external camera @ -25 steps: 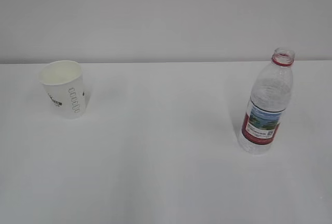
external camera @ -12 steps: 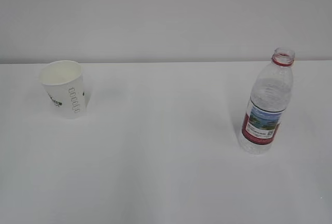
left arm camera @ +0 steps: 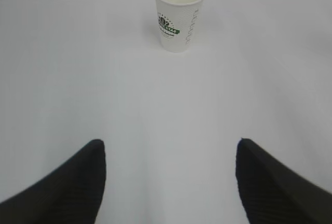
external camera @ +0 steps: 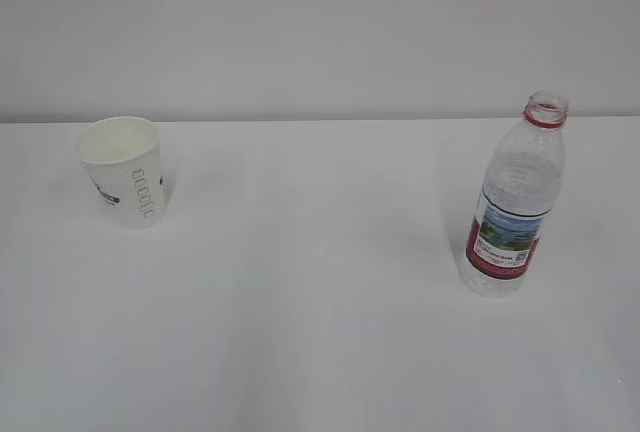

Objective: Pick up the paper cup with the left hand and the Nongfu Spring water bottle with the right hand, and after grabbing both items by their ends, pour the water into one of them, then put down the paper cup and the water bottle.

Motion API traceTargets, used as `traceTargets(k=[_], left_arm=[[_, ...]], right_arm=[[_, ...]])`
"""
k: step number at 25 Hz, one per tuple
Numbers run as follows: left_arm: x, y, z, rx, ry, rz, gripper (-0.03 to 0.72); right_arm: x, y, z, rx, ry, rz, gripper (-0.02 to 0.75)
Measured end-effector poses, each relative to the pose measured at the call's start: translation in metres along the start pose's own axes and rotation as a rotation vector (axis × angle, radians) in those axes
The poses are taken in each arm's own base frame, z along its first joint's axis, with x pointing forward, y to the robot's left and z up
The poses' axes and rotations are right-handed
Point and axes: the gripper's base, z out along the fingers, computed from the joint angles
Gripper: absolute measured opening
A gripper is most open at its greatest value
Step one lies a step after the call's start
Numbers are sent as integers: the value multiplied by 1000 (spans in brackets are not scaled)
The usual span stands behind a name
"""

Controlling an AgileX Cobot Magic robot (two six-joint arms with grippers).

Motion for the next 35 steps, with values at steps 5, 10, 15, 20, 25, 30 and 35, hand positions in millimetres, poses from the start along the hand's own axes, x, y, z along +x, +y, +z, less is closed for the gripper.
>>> traceTargets(k=[5, 10, 15, 20, 25, 30, 35], left_arm=[[0, 0, 0, 0, 0, 0, 569], [0, 0, 0, 0, 0, 0, 569], [0, 0, 0, 0, -1, 0, 571], [0, 0, 0, 0, -4, 0, 534], [-5, 0, -2, 4, -51, 0, 505], [-14, -1, -5, 7, -117, 1, 503], [-23, -2, 4, 6, -103, 1, 503]], right_arm=[[0, 0, 0, 0, 0, 0, 587], [0, 0, 0, 0, 0, 0, 587], [0, 0, 0, 0, 0, 0, 587], [0, 0, 0, 0, 0, 0, 587], [-3, -1, -4, 0, -15, 7, 587], [-8, -2, -10, -1, -46, 13, 587], [-18, -1, -11, -3, -62, 11, 587]])
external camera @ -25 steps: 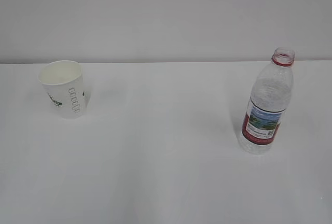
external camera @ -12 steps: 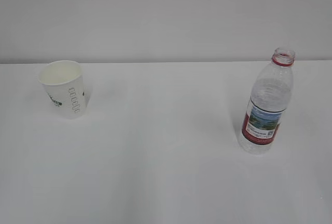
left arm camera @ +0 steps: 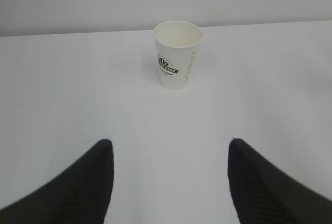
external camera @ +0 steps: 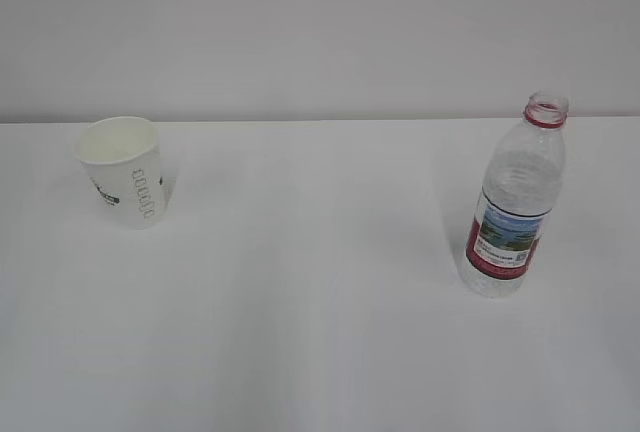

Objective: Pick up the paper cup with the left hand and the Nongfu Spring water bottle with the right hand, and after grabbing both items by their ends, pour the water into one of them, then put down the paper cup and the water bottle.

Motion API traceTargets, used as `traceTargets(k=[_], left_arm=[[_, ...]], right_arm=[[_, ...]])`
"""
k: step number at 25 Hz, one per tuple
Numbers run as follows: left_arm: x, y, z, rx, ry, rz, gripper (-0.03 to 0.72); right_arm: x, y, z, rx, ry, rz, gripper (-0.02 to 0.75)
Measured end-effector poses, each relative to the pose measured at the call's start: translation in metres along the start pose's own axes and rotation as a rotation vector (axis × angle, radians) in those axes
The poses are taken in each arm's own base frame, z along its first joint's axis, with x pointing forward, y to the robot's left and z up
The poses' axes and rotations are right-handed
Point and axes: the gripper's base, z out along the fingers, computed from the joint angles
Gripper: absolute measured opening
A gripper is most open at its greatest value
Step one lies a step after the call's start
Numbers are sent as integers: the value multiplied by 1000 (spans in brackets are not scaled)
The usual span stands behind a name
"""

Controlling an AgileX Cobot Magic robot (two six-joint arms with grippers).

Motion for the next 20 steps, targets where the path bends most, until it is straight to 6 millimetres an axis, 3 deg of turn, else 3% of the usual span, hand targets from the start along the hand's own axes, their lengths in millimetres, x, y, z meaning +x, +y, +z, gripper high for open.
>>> traceTargets(k=[12, 20], left_arm=[[-22, -1, 28, -1, 3, -1, 499], [-34, -2, 51, -9, 11, 6, 498]], right_arm=[[-18, 6, 18, -33, 40, 12, 587], [-42, 9, 27, -47, -5, 14, 587]])
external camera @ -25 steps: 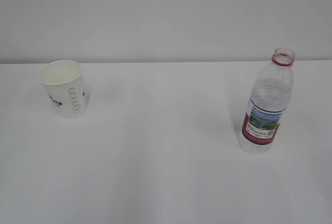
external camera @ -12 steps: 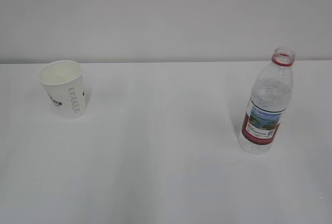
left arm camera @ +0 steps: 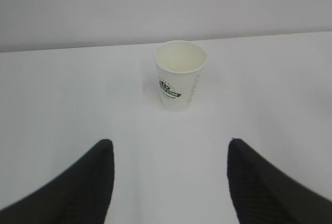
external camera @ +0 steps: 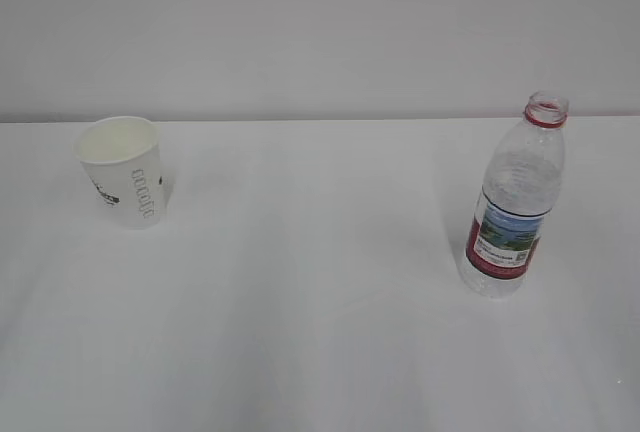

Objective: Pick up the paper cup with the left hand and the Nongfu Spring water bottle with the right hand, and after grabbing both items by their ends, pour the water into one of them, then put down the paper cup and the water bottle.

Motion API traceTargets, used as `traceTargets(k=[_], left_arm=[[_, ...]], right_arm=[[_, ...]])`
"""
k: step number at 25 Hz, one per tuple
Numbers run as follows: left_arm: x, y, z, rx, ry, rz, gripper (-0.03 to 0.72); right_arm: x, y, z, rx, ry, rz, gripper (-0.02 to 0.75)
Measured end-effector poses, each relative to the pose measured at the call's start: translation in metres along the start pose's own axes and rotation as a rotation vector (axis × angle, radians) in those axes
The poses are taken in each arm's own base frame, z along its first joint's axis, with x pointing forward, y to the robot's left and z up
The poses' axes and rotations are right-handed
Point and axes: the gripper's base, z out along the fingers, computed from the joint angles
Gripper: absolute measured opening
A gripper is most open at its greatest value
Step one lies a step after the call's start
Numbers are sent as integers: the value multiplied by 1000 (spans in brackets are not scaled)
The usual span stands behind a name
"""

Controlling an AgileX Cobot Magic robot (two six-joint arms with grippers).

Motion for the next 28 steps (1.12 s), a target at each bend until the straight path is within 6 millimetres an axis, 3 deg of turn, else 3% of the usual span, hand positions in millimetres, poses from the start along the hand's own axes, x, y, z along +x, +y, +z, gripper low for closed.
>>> traceTargets(k=[13, 28], left_arm=[[-17, -1, 33, 2, -27, 0, 498], [-31, -2, 59, 9, -113, 0, 498]], right_arm=[[-22, 8, 33, -38, -1, 12, 587], [-42, 10, 33, -63, -216, 16, 587]])
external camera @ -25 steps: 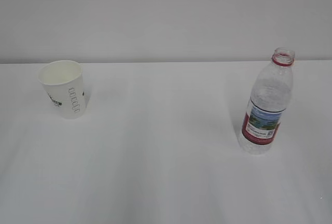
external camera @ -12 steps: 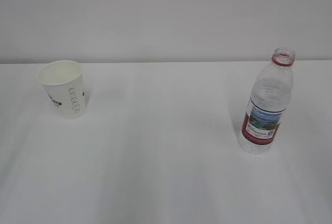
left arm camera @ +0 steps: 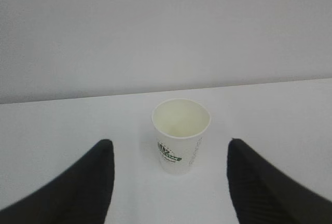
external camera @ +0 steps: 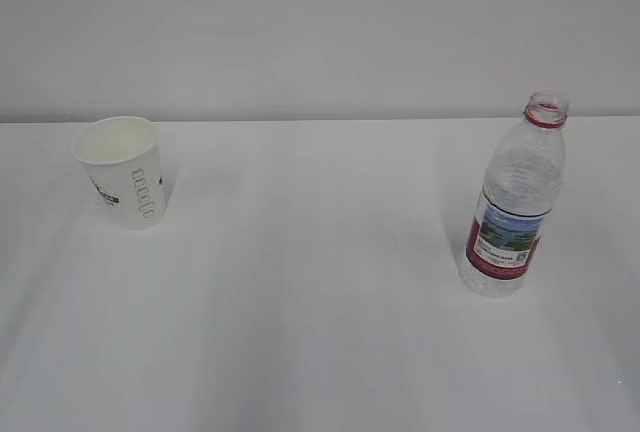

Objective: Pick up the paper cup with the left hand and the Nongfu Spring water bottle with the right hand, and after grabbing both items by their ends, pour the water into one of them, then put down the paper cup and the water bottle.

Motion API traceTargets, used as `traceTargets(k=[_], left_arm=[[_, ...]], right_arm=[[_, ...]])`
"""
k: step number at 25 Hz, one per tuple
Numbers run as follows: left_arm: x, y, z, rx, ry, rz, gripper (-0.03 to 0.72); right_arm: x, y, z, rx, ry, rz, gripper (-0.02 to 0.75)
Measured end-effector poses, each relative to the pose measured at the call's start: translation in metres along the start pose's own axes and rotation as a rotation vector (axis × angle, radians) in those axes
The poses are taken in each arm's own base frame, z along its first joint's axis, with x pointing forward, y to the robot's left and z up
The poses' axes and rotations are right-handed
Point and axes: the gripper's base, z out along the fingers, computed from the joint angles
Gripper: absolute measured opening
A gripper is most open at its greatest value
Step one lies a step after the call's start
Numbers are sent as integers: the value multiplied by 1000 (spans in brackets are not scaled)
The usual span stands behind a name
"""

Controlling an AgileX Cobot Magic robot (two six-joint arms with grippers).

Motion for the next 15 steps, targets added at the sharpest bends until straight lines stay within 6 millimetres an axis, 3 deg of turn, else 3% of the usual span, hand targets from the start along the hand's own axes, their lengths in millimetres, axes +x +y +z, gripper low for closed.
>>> traceTargets(k=[15], left_arm=[[-5, 0, 23, 0, -47, 20, 496]], right_arm=[[-3, 7, 51, -46, -156, -11, 587]])
